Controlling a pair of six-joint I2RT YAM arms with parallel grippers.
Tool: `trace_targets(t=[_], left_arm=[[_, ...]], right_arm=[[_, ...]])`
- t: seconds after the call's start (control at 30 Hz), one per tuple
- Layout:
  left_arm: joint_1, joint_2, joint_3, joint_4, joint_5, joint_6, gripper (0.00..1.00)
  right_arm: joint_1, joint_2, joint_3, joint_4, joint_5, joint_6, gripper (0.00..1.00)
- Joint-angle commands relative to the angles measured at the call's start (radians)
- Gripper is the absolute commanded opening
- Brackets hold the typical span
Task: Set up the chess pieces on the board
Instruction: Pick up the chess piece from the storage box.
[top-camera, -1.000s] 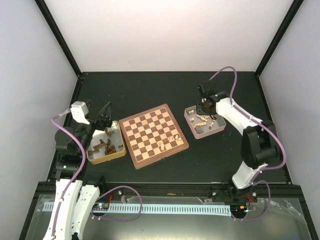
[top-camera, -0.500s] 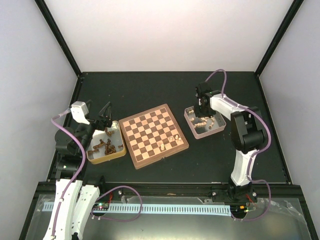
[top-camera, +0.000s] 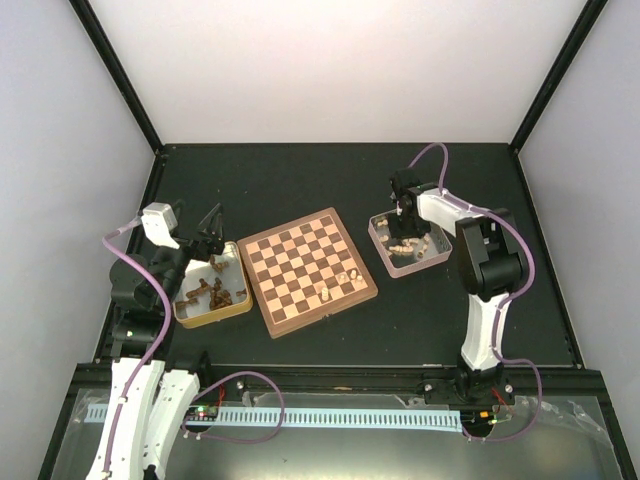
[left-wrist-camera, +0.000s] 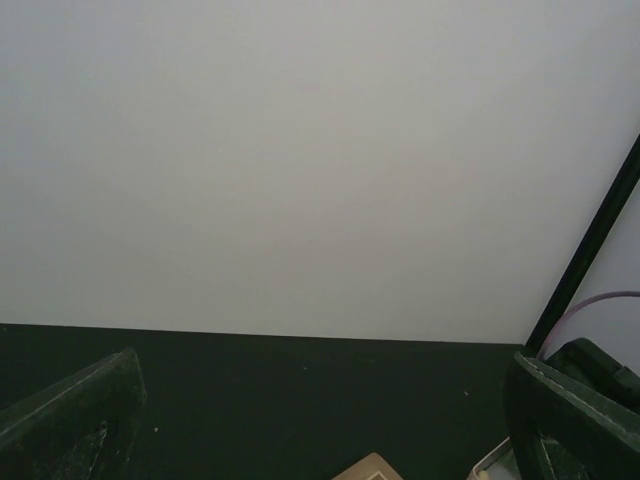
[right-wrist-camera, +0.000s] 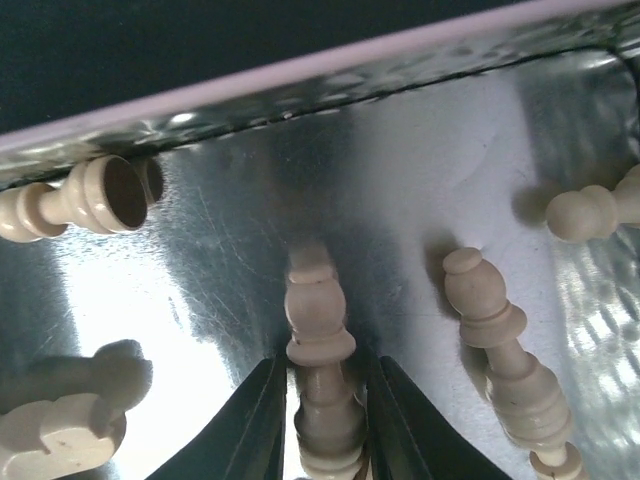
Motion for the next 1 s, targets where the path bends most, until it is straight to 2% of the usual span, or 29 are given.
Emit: trace_targets(t=[0.0, 0.33, 0.57, 0.73, 0.97], left_arm=[[0.006, 0.002, 0.027, 0.006, 0.014, 0.010, 0.99], [0.007, 0.001, 0.026, 0.006, 0.013, 0.011, 0.99], [0.007, 0.002, 0.025, 0.006, 0.015, 0.009, 0.99], [0.007, 0.014, 0.026, 0.014, 0.045, 0.004, 0.99], [0.006, 0.073, 0.037, 0.035, 0.119, -0.036, 0.99]], right_arm=[[-0.009, 0.020, 0.019, -0.016, -0.006, -0.008, 0.24], [-0.009, 0.010, 0.011, 0.009, -0.018, 0.015, 0.11], [-0.010, -0.153, -0.073, 0.146, -0.034, 0.075, 0.10], [-0.012, -0.269, -0.169, 0.264, -0.054, 0.191, 0.10], [-0.012, -0.397, -0.312, 0.412, -0.191, 0.418, 0.11]])
